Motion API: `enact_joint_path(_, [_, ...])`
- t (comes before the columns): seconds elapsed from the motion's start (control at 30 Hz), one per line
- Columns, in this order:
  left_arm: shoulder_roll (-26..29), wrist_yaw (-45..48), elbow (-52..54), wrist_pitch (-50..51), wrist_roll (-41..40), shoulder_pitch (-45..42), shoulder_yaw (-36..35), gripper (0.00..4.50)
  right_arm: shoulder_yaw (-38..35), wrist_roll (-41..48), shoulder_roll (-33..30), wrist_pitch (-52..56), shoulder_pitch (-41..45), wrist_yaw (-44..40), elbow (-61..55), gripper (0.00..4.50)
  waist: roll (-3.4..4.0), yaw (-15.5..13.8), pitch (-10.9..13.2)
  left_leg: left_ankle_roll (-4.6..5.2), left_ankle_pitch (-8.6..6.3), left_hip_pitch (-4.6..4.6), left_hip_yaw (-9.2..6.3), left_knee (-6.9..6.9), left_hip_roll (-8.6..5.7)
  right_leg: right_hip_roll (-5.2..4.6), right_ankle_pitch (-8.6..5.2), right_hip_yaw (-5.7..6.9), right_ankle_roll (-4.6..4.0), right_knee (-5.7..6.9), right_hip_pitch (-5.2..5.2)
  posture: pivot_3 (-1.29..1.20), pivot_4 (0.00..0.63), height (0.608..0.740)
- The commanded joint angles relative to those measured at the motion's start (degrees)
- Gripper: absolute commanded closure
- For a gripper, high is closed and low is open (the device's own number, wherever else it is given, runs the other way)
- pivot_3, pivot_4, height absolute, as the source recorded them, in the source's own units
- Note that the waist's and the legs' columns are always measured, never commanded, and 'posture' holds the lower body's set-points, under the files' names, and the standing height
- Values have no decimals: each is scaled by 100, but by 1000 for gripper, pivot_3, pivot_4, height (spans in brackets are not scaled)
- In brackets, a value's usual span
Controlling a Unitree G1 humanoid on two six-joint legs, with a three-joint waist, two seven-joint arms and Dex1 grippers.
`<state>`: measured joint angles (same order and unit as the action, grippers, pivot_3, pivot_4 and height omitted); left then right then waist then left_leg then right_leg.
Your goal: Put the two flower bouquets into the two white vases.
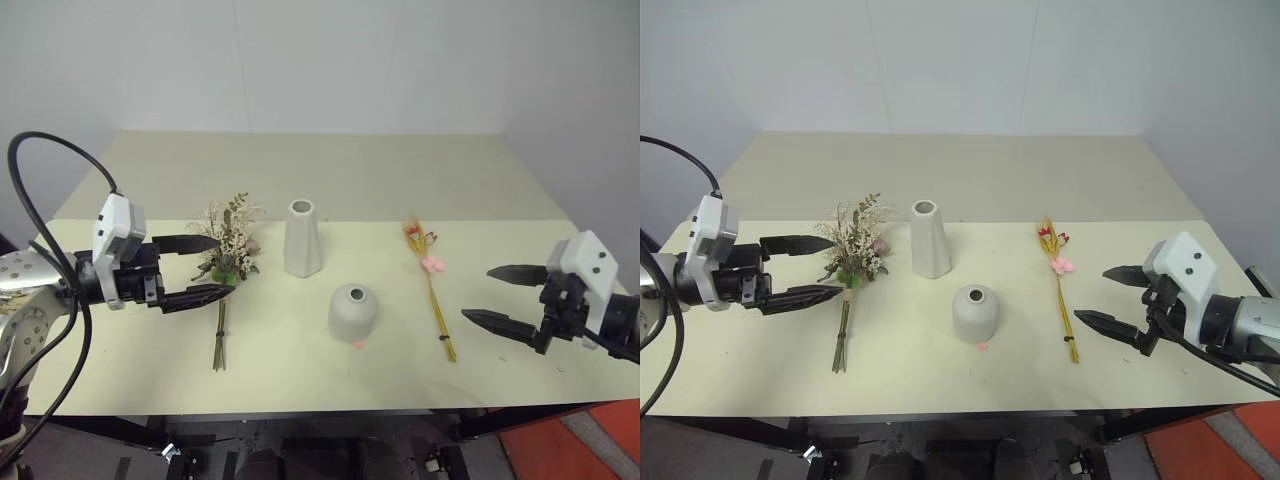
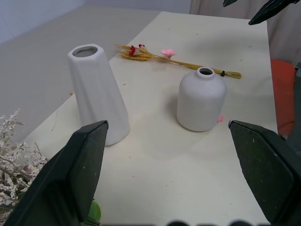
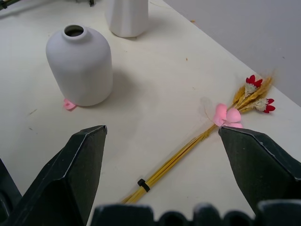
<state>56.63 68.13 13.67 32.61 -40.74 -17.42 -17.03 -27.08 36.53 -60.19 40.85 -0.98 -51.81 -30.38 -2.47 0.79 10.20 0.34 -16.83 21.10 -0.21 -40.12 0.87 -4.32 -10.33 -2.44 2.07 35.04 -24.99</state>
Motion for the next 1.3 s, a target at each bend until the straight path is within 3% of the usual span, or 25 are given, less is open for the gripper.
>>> enact_joint_path(0.03, [72, -4, 95, -91, 12, -28, -140, 33, -59, 6, -21, -38, 98, 2, -44, 0, 0, 0, 0, 0, 0, 0, 0, 0, 0, 0, 0, 0, 0, 0, 0, 0, 150, 740])
enact_joint_path(0.27, [194, -139, 176, 40, 120, 61, -153, 33, -52, 112, -65, -107, 216, -278, 53, 0, 0, 2, 0, 0, 0, 0, 0, 0, 0, 0, 0, 0, 0, -1, 0, 0, 150, 740])
enact_joint_path(0.53, [702, -1709, 85, 2254, 868, -943, 1051, 33, 122, 302, -45, -32, 717, -343, 208, 0, -1, -17, 1, 0, 0, 0, -2, 0, -1, 0, -1, 0, 2, 0, 1, 0, 150, 740])
enact_joint_path(0.63, [448, -2320, -330, 3810, 945, -1954, 1557, 33, 161, 633, -22, 119, 1131, -330, 218, 0, -2, -8, 1, 0, 0, 1, -6, -3, -2, 2, 0, 2, 3, 1, 3, 0, 150, 740])
enact_joint_path(0.77, [12, -2792, -736, 5072, 1099, -2828, 2186, 33, 365, 580, -89, 60, 1385, -331, 256, 0, -2, -6, 1, 0, 0, 4, -9, 1, -5, 1, 0, 3, 3, -1, 2, 0, 150, 740])
enact_joint_path(1.07, [-558, -3178, -1451, 5581, 1467, -3471, 3283, 33, 498, 647, -228, 16, 1804, -614, 402, 0, -3, 6, 2, 0, 0, 4, -9, 0, -8, 0, 1, 0, 1, 9, -5, 0, 150, 740])
enact_joint_path(1.3, [-923, -3281, -2123, 5377, 1813, -3649, 3775, 1770, 443, 718, -253, 38, 1896, -684, 409, 0, -3, 1, 2, 0, 0, 8, -8, 0, -9, -2, 1, 0, 0, 8, -6, 0, 150, 740])
